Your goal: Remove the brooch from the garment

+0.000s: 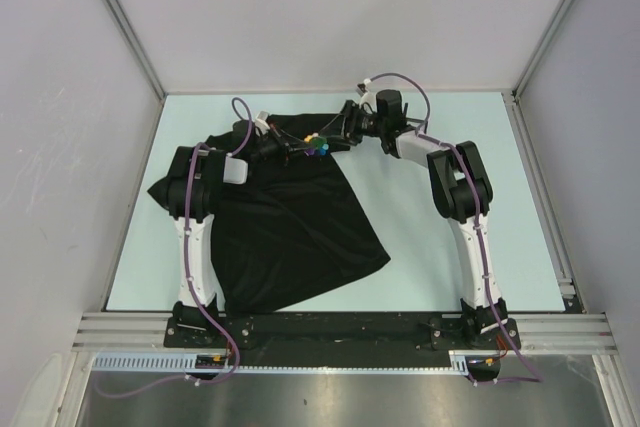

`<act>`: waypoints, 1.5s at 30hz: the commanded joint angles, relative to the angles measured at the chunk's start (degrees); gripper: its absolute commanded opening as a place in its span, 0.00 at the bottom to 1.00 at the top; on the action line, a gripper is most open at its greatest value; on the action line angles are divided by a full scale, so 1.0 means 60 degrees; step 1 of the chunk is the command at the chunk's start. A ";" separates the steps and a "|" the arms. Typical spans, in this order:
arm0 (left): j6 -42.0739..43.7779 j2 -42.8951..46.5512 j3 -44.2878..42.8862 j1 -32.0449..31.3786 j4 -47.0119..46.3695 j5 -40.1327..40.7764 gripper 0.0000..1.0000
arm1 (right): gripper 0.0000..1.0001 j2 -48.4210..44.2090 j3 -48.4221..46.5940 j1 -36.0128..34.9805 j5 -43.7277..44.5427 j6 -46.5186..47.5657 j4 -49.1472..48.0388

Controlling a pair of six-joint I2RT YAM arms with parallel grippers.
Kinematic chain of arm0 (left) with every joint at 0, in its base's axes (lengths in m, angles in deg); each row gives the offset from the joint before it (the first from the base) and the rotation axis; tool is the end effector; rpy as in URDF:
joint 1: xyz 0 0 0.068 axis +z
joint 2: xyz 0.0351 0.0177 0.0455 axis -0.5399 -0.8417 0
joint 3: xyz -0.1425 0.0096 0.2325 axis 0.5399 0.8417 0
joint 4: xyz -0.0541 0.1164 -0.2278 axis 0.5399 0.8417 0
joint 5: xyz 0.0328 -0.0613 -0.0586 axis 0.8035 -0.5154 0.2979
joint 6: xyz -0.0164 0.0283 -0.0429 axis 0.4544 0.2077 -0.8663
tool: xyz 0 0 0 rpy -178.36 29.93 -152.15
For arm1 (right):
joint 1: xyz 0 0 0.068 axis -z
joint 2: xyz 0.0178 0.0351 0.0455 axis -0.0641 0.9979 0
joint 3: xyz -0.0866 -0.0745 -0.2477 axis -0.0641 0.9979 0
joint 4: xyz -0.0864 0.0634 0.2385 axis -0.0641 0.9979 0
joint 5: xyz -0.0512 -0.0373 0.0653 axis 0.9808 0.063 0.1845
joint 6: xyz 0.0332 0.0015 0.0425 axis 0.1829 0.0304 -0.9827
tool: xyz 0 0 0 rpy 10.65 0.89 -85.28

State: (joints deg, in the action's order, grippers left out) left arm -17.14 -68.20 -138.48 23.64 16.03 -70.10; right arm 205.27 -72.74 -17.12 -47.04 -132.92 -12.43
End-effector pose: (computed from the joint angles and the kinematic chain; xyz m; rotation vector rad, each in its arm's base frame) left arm 0.4515 -0.0975 0.1058 -0.5819 2.1060 -1.6500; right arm 0.4889 0.2131 0.1650 -0.1910 2.0965 1.4847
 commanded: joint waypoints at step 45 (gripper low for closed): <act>-0.0074 0.0015 -0.0211 -0.0120 -0.0572 -0.0368 0.00 | 0.35 0.0740 -0.0872 -0.0137 -0.0115 0.0340 0.0301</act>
State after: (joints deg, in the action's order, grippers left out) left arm -17.29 -68.37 -138.51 23.27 14.92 -70.84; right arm 209.82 -77.40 -17.89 -46.52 -130.32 -7.90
